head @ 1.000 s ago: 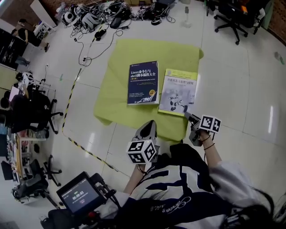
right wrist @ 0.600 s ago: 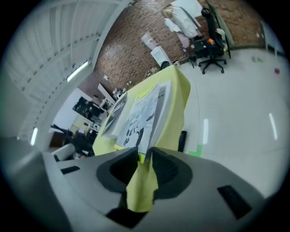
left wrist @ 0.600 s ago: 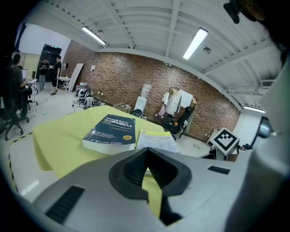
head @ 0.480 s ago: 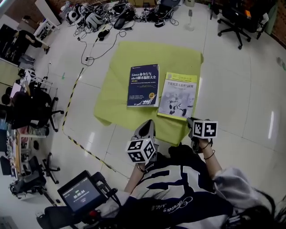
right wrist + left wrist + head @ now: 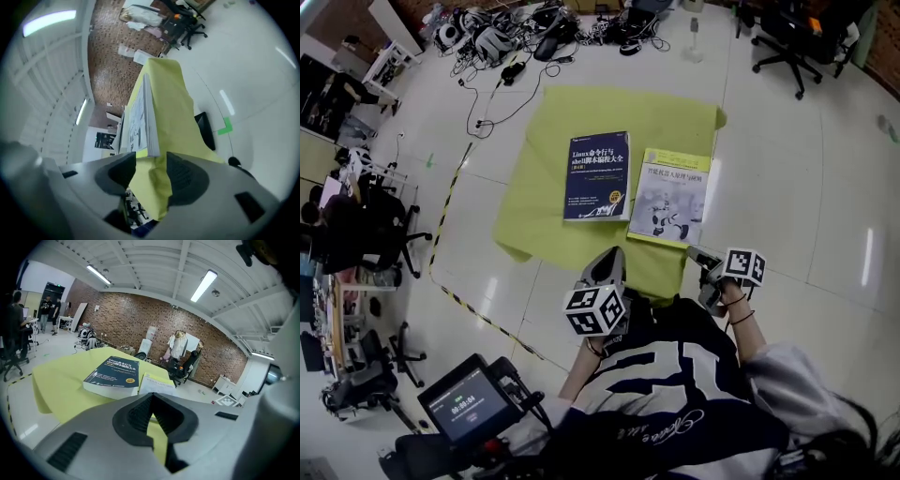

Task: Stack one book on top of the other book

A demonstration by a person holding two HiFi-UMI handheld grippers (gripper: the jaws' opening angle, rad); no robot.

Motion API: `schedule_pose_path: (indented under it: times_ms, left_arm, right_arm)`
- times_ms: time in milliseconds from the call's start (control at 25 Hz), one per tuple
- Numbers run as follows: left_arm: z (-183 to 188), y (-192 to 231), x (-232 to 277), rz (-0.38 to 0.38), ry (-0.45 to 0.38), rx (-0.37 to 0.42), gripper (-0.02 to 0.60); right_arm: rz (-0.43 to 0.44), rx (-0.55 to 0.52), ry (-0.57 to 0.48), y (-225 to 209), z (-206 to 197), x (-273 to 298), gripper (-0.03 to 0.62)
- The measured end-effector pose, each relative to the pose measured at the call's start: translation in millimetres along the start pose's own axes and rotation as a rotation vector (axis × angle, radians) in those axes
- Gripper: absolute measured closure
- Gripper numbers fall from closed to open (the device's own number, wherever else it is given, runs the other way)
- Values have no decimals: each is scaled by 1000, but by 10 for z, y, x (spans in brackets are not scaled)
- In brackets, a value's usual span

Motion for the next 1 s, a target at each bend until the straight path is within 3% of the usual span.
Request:
schedule_pose_path:
  times_ms: [200, 400, 640, 840, 1000]
  left_arm:
    - [50, 66, 38, -9, 12, 14, 578]
    - [152, 161, 89, -19, 13, 29, 578]
    - [240, 192, 160, -49, 24, 45, 578]
    - [274, 259, 211, -59, 37, 59, 578]
    - [293, 270, 233, -67, 35, 83, 578]
  right_arm:
    - [49, 57, -106, -72, -8, 23, 411]
    - [2, -47, -128, 168, 38, 10, 499]
    - [38, 88, -184, -74, -12, 116, 493]
    - [41, 5, -209, -9, -25, 120, 496]
    - [42, -93, -243, 360, -10, 21, 523]
Point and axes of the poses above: the fingertips, and each gripper's own axes: x forward along the fingers, y to its left, z out of its top, the point moved 9 cm from there along -x, backward along the fingers, and after that the axes turned 8 degrees about z, right-handed, at the moved point
